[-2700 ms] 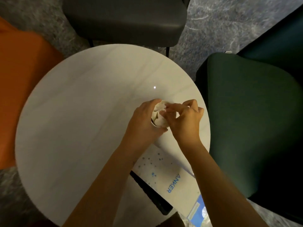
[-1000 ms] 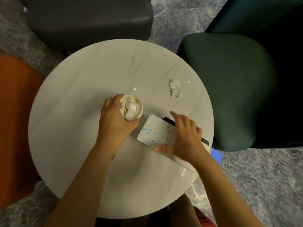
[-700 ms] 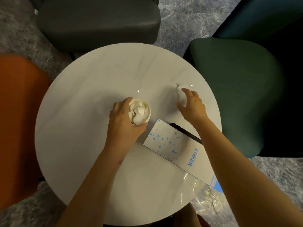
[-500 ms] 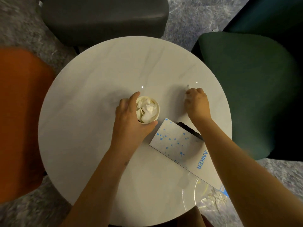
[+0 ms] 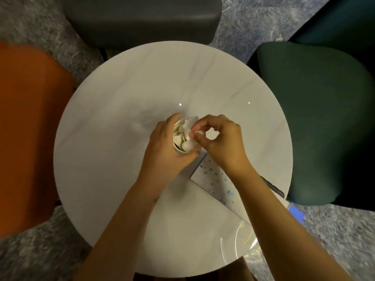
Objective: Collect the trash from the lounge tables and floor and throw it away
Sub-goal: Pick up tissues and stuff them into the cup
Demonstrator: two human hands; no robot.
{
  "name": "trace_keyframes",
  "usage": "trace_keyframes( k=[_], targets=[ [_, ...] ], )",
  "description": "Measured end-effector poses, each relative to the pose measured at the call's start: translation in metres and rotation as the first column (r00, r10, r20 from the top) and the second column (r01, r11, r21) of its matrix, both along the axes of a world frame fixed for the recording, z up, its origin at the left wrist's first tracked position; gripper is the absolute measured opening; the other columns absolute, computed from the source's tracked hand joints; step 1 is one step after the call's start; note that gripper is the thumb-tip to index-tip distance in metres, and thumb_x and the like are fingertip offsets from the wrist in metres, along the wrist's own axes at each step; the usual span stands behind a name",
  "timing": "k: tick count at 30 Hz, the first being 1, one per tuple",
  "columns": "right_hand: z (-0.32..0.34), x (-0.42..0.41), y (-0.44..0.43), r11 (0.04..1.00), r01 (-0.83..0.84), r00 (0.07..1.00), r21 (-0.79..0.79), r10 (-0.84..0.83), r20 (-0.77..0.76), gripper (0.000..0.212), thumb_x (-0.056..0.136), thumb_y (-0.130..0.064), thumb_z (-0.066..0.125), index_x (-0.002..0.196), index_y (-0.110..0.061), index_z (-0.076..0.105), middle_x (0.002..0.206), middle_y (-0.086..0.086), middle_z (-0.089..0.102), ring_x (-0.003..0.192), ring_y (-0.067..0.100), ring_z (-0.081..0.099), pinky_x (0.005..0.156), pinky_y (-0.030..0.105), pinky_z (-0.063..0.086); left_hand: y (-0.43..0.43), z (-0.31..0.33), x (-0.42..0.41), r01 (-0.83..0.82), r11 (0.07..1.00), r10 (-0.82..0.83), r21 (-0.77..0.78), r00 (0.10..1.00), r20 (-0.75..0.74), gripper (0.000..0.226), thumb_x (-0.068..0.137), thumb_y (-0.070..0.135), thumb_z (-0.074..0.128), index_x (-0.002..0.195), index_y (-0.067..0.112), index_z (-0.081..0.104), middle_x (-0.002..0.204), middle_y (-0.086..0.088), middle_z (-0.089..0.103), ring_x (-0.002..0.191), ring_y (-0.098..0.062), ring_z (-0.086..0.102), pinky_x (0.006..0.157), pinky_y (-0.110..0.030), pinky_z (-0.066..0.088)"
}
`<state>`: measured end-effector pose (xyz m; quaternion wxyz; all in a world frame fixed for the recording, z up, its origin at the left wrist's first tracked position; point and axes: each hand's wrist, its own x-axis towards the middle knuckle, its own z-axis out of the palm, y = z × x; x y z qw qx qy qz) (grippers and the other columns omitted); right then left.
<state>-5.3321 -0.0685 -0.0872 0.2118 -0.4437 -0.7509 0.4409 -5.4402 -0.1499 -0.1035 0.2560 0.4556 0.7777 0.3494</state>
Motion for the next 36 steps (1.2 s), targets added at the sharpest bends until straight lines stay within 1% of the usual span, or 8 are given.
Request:
trace_keyframes(
  k=[3,8,11,14,19,24,29,36],
  targets=[
    [-0.005,-0.007,-0.007,0.997,0.025,0.994,0.074,-0.033,0.103,0.009,0.069,-0.017,0.079,0.076,-0.016,0.074,0.084,-0.007,0.054,0.094,0.018,0.048,0.078,0.025,0.032,-0.001,0.002,0.002,-0.028,1.000,0.028,0.011,1.000,-0.004,0.074,0.058,0.034,0.073,0.125,0.017,0.050,0.109,-0.003,0.057,0.100,-0.019,0.053,0.073,-0.018,0.035],
    [-0.012,-0.014,-0.003,0.991,0.050,0.960,0.123,-0.082,0.266,0.019,0.069,-0.028,0.078,0.080,-0.023,0.064,0.096,-0.008,0.040,0.094,0.012,0.030,0.069,0.024,0.014,-0.005,0.002,0.005,-0.022,0.999,0.023,0.030,0.999,-0.045,0.059,0.064,0.028,0.076,0.118,0.022,0.055,0.103,-0.003,0.057,0.095,-0.020,0.055,0.074,-0.027,0.045],
    [-0.013,-0.020,-0.002,0.992,0.127,0.965,-0.008,-0.121,0.231,0.036,0.069,-0.027,0.077,0.084,-0.024,0.044,0.095,-0.006,0.049,0.090,0.016,0.040,0.074,0.028,0.023,-0.005,0.002,0.006,-0.019,0.999,0.021,0.026,0.995,-0.094,0.055,0.065,0.027,0.078,0.115,0.020,0.058,0.104,-0.005,0.057,0.094,-0.022,0.056,0.074,-0.029,0.047],
    [-0.010,-0.020,0.001,0.984,0.163,0.970,-0.068,-0.148,0.193,0.034,0.068,-0.028,0.079,0.078,-0.023,0.047,0.092,-0.002,0.058,0.083,0.020,0.050,0.083,0.042,0.040,-0.004,0.001,0.006,-0.024,0.999,0.027,0.034,0.994,-0.102,0.048,0.065,0.024,0.079,0.109,0.016,0.063,0.104,-0.007,0.057,0.094,-0.025,0.057,0.072,-0.031,0.047],
    [-0.007,-0.004,0.000,0.997,0.072,0.985,-0.006,-0.070,0.157,0.027,0.072,-0.032,0.077,0.087,-0.024,0.056,0.095,-0.007,0.056,0.089,0.016,0.053,0.088,0.046,0.043,-0.002,0.001,0.007,-0.031,0.999,0.033,0.022,0.993,-0.110,0.047,0.064,0.024,0.081,0.107,0.013,0.064,0.105,-0.010,0.056,0.096,-0.028,0.057,0.072,-0.035,0.049],
    [-0.006,0.050,0.010,0.971,0.105,0.970,-0.215,-0.052,0.238,0.058,0.060,-0.043,0.081,0.105,-0.030,0.047,0.113,-0.007,0.052,0.099,0.013,0.052,0.091,0.040,0.044,-0.002,0.003,0.009,-0.052,0.999,0.051,-0.005,0.995,-0.084,0.049,0.062,0.022,0.083,0.107,0.018,0.064,0.111,-0.006,0.054,0.101,-0.026,0.054,0.077,-0.031,0.046],
    [-0.009,0.093,0.022,0.868,-0.029,0.832,-0.496,0.296,0.469,0.099,0.051,-0.044,0.085,0.133,-0.031,0.031,0.132,-0.002,0.042,0.110,0.012,0.043,0.089,0.028,0.039,-0.006,0.007,0.010,-0.114,0.993,0.112,-0.010,0.988,-0.106,0.047,0.062,0.018,0.083,0.104,0.012,0.064,0.112,-0.010,0.055,0.101,-0.029,0.055,0.078,-0.032,0.045],
    [-0.017,0.102,0.018,0.799,0.004,0.781,-0.601,0.373,0.501,0.104,0.047,-0.037,0.088,0.133,-0.029,0.031,0.127,-0.001,0.045,0.111,0.020,0.050,0.098,0.042,0.045,-0.022,0.013,0.008,-0.136,0.991,0.137,0.017,0.984,-0.115,0.046,0.059,0.015,0.084,0.101,0.010,0.066,0.106,-0.011,0.058,0.094,-0.030,0.058,0.079,-0.043,0.052]
  ],
)
